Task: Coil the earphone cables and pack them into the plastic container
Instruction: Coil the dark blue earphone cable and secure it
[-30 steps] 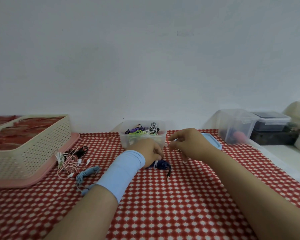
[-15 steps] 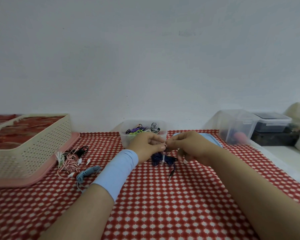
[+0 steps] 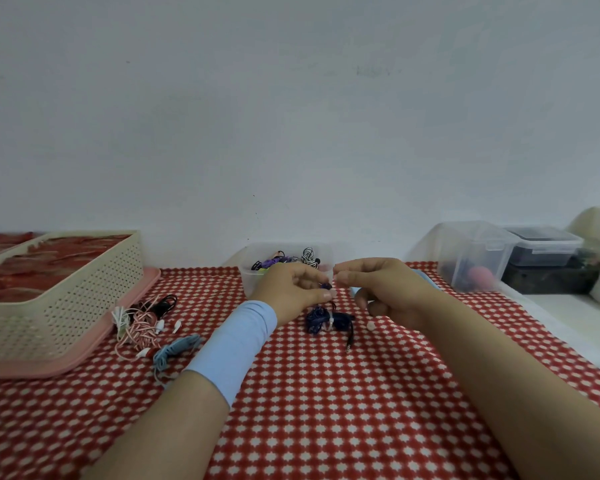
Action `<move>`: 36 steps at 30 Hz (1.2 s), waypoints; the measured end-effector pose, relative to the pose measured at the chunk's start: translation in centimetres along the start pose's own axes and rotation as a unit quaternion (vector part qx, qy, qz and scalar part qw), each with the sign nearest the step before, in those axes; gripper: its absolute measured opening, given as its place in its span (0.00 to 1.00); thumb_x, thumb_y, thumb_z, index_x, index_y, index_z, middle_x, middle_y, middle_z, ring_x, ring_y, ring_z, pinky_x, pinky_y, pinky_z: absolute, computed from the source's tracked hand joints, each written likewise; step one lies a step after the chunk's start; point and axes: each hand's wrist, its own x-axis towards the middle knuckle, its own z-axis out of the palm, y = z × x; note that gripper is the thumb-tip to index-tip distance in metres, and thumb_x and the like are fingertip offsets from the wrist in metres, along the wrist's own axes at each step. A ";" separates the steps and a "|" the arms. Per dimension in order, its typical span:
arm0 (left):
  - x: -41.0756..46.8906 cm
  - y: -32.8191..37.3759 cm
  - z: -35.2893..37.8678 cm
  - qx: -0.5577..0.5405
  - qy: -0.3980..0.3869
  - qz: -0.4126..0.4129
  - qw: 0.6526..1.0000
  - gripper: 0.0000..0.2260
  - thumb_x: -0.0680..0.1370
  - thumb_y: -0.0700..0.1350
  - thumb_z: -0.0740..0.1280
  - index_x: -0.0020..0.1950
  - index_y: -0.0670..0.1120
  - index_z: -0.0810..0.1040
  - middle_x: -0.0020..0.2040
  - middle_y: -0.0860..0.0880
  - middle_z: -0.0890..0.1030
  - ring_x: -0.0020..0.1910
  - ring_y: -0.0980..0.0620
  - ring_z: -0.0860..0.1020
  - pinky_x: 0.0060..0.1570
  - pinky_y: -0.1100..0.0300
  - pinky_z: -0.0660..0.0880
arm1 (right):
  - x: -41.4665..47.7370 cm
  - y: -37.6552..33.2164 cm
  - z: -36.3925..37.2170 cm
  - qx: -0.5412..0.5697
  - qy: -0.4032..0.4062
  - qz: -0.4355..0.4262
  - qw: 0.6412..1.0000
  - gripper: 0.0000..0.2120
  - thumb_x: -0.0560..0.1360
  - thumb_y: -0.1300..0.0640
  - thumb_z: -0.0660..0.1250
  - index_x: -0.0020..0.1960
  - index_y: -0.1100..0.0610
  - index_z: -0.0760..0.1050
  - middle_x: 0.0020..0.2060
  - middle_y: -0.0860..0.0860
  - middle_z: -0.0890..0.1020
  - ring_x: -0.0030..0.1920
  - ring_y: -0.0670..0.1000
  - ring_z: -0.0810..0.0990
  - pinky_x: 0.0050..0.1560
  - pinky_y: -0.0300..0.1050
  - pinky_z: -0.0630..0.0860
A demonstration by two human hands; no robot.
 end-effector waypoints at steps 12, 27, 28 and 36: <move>-0.1 0.7 0.2 -0.070 -0.023 -0.037 0.997 0.09 0.74 0.42 0.75 0.53 0.46 0.85 0.34 0.55 0.84 0.31 0.57 0.79 0.30 0.68 0.73 | 0.0 0.2 -0.1 -0.031 -0.016 -0.015 0.999 0.06 0.77 0.57 0.73 0.51 0.56 0.87 0.42 0.47 0.87 0.31 0.46 0.74 0.29 0.39 0.64; -0.3 0.9 -0.1 -0.268 -0.040 -0.102 0.957 0.08 0.78 0.42 0.69 0.56 0.47 0.84 0.45 0.49 0.86 0.34 0.55 0.80 0.28 0.65 0.72 | -0.2 0.0 -0.1 0.001 -0.023 -0.027 0.999 0.06 0.77 0.57 0.72 0.50 0.54 0.87 0.48 0.51 0.88 0.33 0.47 0.76 0.32 0.41 0.63; -0.2 0.9 -0.1 -0.277 -0.039 -0.107 0.954 0.08 0.78 0.42 0.69 0.56 0.46 0.84 0.44 0.49 0.86 0.34 0.55 0.79 0.28 0.66 0.72 | -0.2 0.0 -0.1 0.005 -0.026 -0.028 0.999 0.06 0.77 0.57 0.72 0.50 0.54 0.87 0.48 0.52 0.88 0.33 0.47 0.76 0.33 0.41 0.63; -0.2 1.0 -0.1 -0.318 -0.072 -0.117 0.938 0.09 0.80 0.40 0.65 0.58 0.41 0.81 0.39 0.50 0.84 0.29 0.59 0.76 0.26 0.68 0.71 | -0.3 -0.2 0.0 0.073 -0.069 -0.008 0.995 0.07 0.77 0.60 0.71 0.52 0.57 0.87 0.45 0.54 0.85 0.32 0.46 0.73 0.26 0.35 0.68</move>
